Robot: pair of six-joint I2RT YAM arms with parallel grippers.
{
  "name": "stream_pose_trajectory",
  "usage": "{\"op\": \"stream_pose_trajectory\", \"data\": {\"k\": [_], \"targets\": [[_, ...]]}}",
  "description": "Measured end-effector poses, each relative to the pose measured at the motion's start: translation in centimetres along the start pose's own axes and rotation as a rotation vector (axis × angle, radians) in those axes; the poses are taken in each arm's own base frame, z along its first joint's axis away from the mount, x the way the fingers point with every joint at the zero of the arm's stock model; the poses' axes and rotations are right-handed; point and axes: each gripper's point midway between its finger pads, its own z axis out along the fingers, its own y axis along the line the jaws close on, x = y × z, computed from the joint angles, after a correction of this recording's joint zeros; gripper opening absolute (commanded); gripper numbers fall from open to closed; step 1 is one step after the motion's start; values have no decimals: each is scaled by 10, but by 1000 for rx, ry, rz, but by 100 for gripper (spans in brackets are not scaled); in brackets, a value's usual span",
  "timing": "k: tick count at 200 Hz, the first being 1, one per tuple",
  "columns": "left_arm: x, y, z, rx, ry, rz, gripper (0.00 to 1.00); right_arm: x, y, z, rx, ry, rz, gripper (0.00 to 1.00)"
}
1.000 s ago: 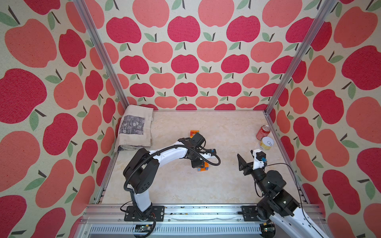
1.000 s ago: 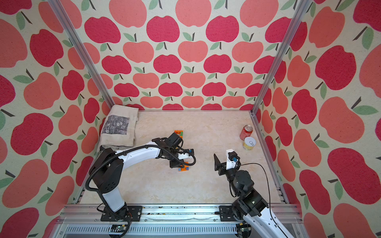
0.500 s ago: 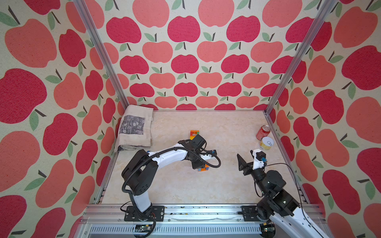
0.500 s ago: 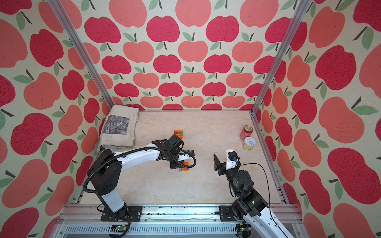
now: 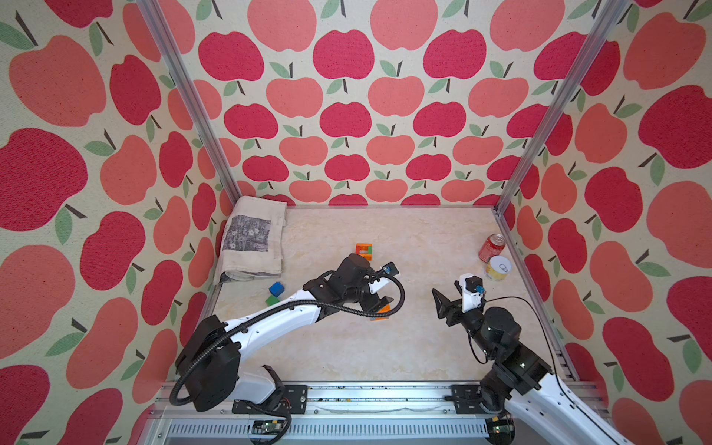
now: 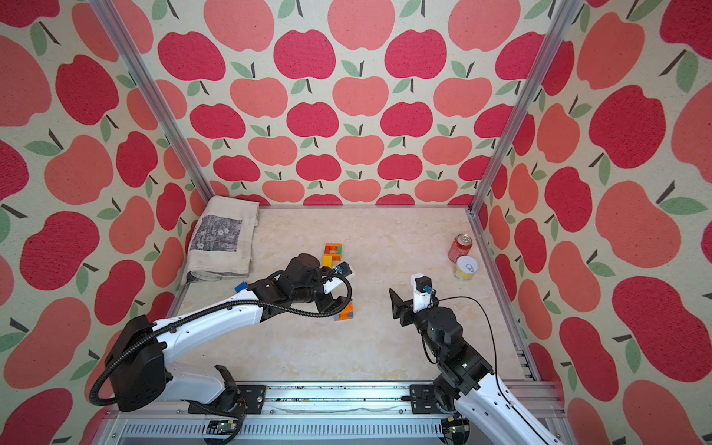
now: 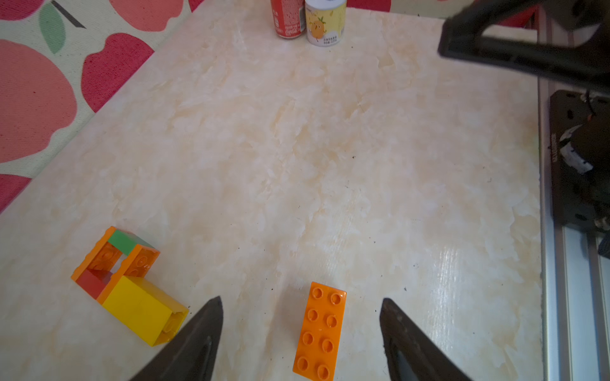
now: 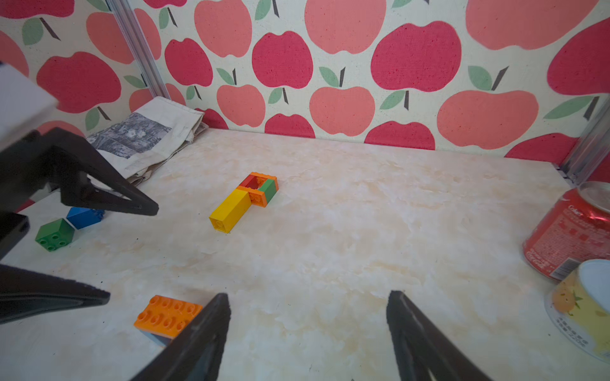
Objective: Assemble the letter p with lego
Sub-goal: Assemble the lego brick with the lego brick.
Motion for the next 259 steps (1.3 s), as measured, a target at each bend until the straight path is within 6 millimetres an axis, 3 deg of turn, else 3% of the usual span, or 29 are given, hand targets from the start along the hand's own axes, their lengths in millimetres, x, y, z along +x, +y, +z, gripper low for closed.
{"op": "stream_pose_trajectory", "data": {"k": [17, 43, 66, 84, 116, 142, 199, 259], "targets": [[9, 12, -2, -51, -32, -170, 76, 12, 10, 11, -43, 53, 28, 74], [50, 24, 3, -120, 15, -461, 73, 29, 24, 26, -104, 133, 80, 71], [78, 21, 5, -150, 65, -649, 69, 40, 36, 35, -155, 198, 133, 70], [87, 16, 5, -156, 87, -747, 68, 45, 46, 40, -201, 232, 178, 68], [89, 3, 9, -142, 103, -821, 62, 64, 66, 46, -271, 315, 229, 67], [101, 0, 17, -150, 145, -859, 56, 76, 81, 48, -324, 362, 240, 67], [109, 1, 22, -162, 164, -889, 52, 70, 94, 63, -363, 378, 242, 65], [117, 1, 29, -175, 182, -896, 43, 84, 103, 73, -382, 431, 240, 61]]}}
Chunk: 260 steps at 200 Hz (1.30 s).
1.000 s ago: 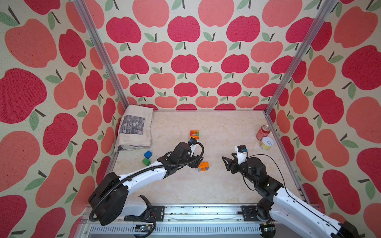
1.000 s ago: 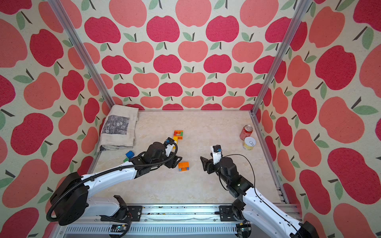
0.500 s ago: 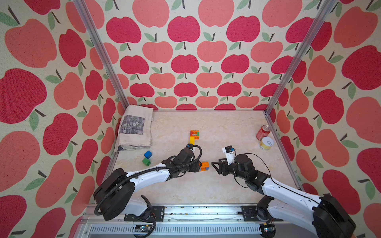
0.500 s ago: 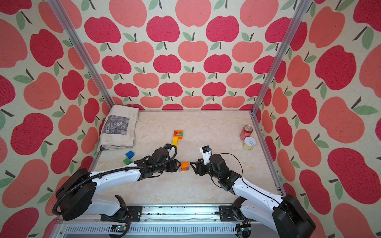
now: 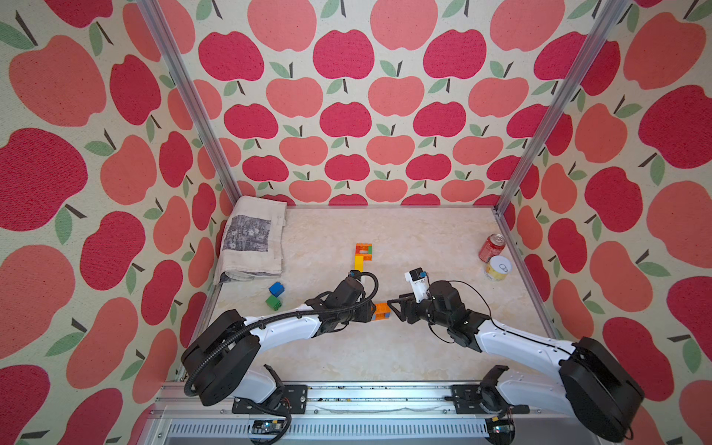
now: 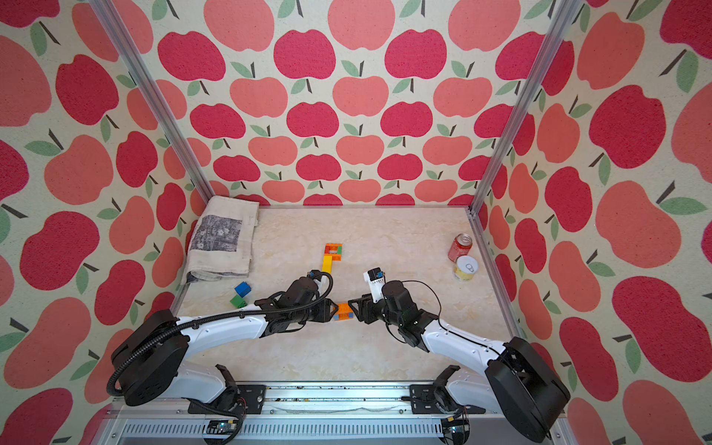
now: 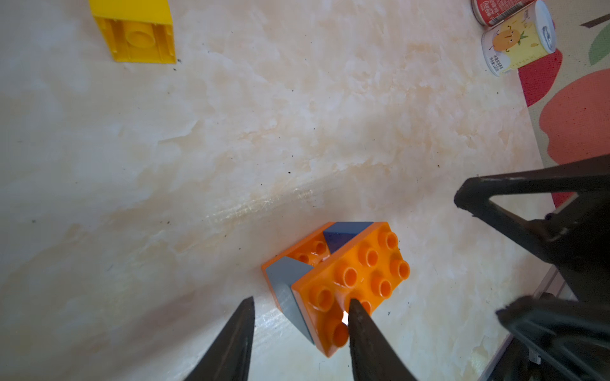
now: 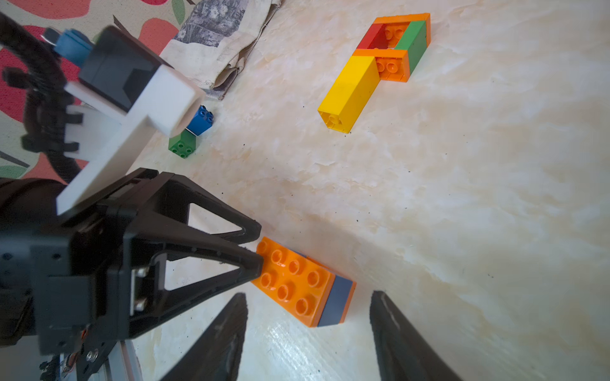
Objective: Assemble the letter p with lego
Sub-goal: Assemble the lego brick with the lego brick.
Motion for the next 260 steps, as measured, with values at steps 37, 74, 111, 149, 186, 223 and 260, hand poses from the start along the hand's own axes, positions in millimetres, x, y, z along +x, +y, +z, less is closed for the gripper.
{"op": "stream_pose_trajectory", "data": {"k": [37, 74, 111, 149, 186, 223, 260], "targets": [[-2, -1, 2, 6, -7, -3, 39, 5, -2, 10, 4, 36, 5, 58], [-4, -3, 5, 16, -18, -9, 36, 11, 0, 21, 5, 71, -2, 53], [-5, -3, 6, 15, -20, -9, 35, 23, -6, 34, 38, 91, -23, 45], [-7, -2, 7, 10, -26, -11, 33, 19, -6, 37, 36, 67, -28, 45], [-8, -2, 8, 8, -28, -11, 37, 17, -7, 29, 59, 66, -38, 50], [-9, -2, 8, -10, -10, 15, 50, -3, 1, 12, 72, 28, -84, 60], [-19, 1, 1, -34, -12, 46, 70, -36, 8, -16, 109, -51, -168, 66]]}}
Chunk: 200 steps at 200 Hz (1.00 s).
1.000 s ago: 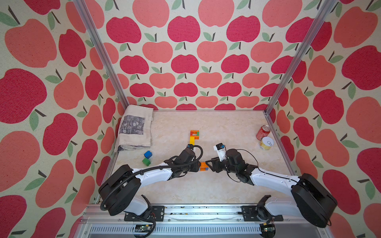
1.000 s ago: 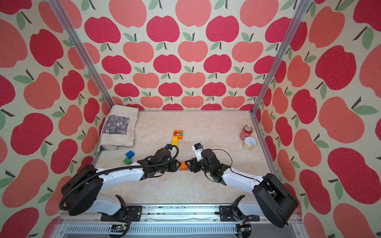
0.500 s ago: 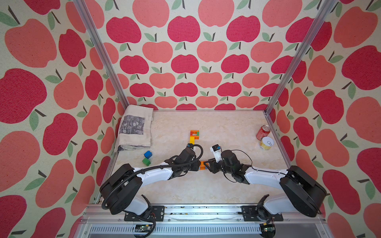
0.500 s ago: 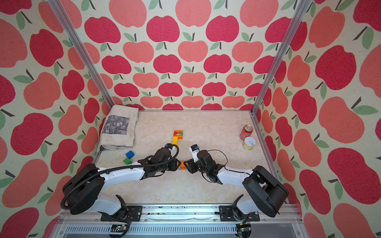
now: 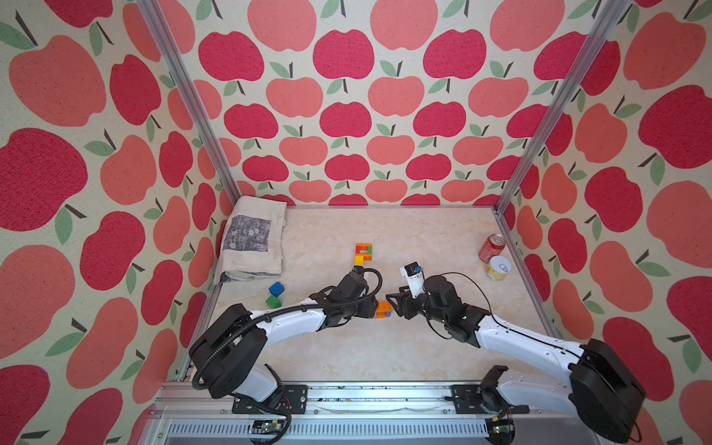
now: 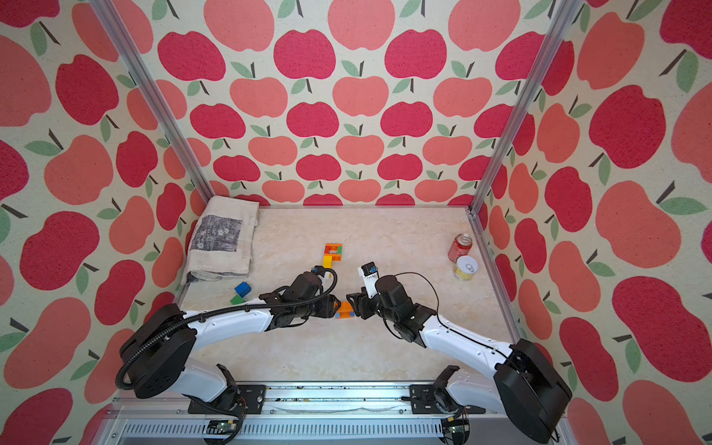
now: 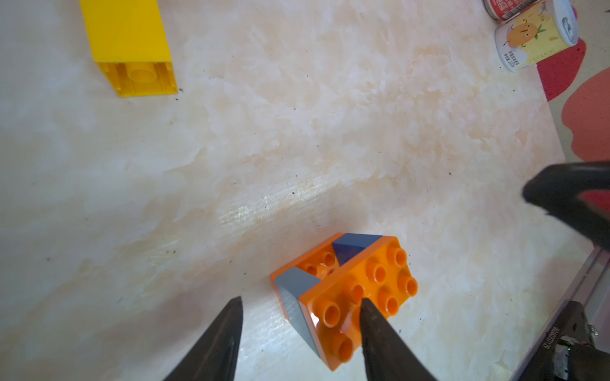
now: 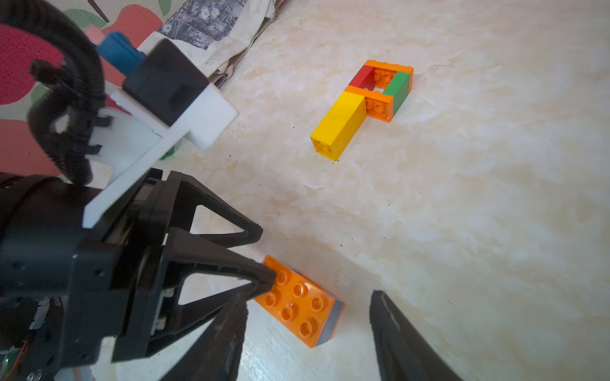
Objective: Assemble the letter p with lego
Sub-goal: Assemble the lego brick with the lego brick, then move the lego brick at the center of the board.
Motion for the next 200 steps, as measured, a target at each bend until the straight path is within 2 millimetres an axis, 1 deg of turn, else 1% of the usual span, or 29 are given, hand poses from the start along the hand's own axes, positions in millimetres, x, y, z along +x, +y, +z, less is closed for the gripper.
{"op": "stream_pose_trajectory", "data": {"k": [10, 20, 33, 44, 57, 66, 77, 93, 111, 119, 131, 140, 150, 163, 178, 200], "targets": [[-8, 2, -9, -9, -26, 12, 73, -9, -1, -11, 16, -27, -25, 66], [-19, 4, -20, -15, -68, 11, 73, -16, -3, -23, 33, -54, -49, 67], [-37, 8, -40, -22, -138, 10, 74, -26, -5, -41, 51, -94, -82, 69], [-53, 17, -59, -42, -200, -3, 74, -35, -5, -57, 68, -141, -109, 71], [-67, 37, -81, -96, -263, -39, 74, -44, -8, -77, 92, -202, -137, 73], [-71, 53, -93, -143, -295, -67, 74, -47, -11, -88, 108, -237, -153, 74], [-73, 75, -109, -213, -325, -101, 74, -46, -16, -97, 129, -267, -164, 75], [-69, 104, -129, -320, -350, -149, 75, -38, -24, -100, 157, -276, -173, 75], [-63, 139, -151, -431, -384, -218, 77, -20, -35, -92, 183, -234, -177, 76], [-59, 157, -160, -478, -404, -256, 78, -12, -39, -87, 193, -210, -176, 76], [-48, 187, -171, -549, -425, -326, 78, -4, -44, -82, 205, -180, -179, 76], [-36, 211, -176, -599, -426, -387, 78, -1, -46, -80, 211, -168, -178, 76], [-23, 233, -179, -650, -414, -447, 78, -1, -47, -80, 215, -167, -178, 76], [-11, 252, -178, -688, -384, -504, 78, -3, -48, -81, 214, -176, -177, 76], [-5, 266, -172, -704, -353, -547, 78, -4, -47, -81, 209, -187, -176, 76], [-3, 279, -158, -696, -313, -579, 79, 0, -48, -80, 206, -183, -175, 76]]}}
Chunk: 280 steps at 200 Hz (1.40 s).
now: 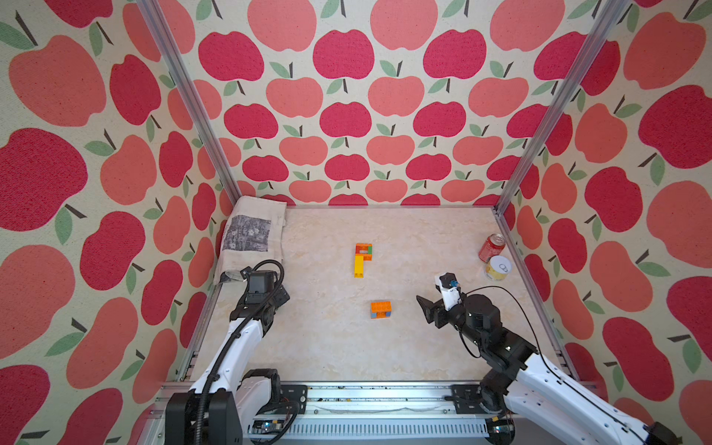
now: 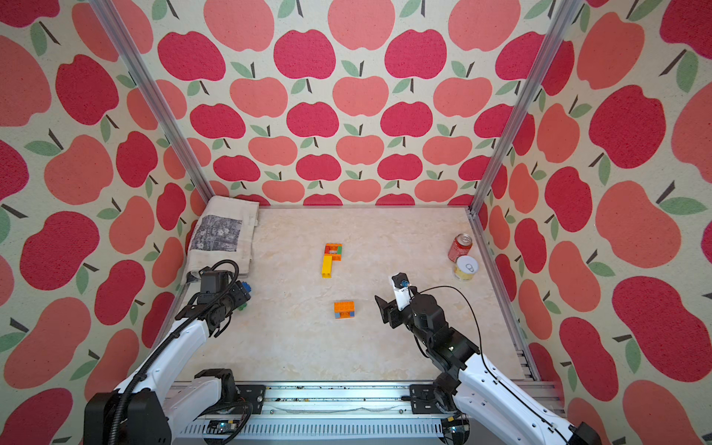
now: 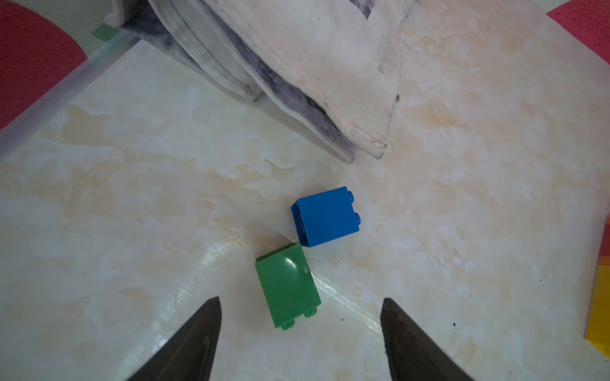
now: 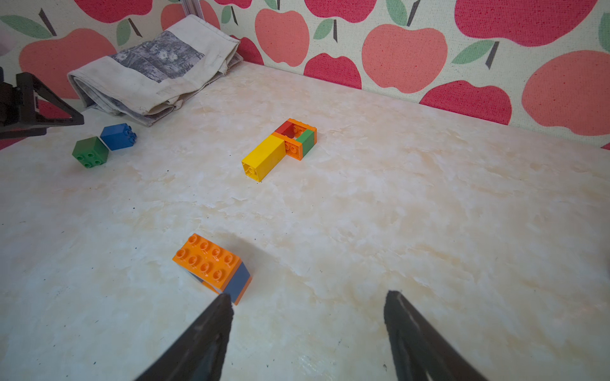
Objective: Assemble the letter p with lego
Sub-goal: Move the lego brick at the center of the board.
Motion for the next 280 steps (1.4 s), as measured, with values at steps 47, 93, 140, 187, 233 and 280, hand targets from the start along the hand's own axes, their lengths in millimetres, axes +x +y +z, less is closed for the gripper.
{"op": "stream_pose_trajectory", "data": {"k": [47, 93, 140, 187, 233, 280], "targets": [[-8, -12, 33, -4, 88, 11, 81, 4, -1, 1, 0, 7, 2, 76], [-29, -23, 60, 24, 158, -9, 72, 5, -3, 1, 6, 7, 4, 76], [-16, -40, 85, 78, 281, 3, 54, 6, -4, 2, 11, 14, 5, 76], [-8, -59, 86, 125, 310, 33, 48, 10, -5, 2, 14, 22, 5, 76], [2, -88, 80, 172, 336, 97, 44, 11, -6, 4, 18, 30, 6, 76], [12, -88, 76, 161, 367, 121, 51, 11, -6, 4, 18, 30, 7, 77]]}}
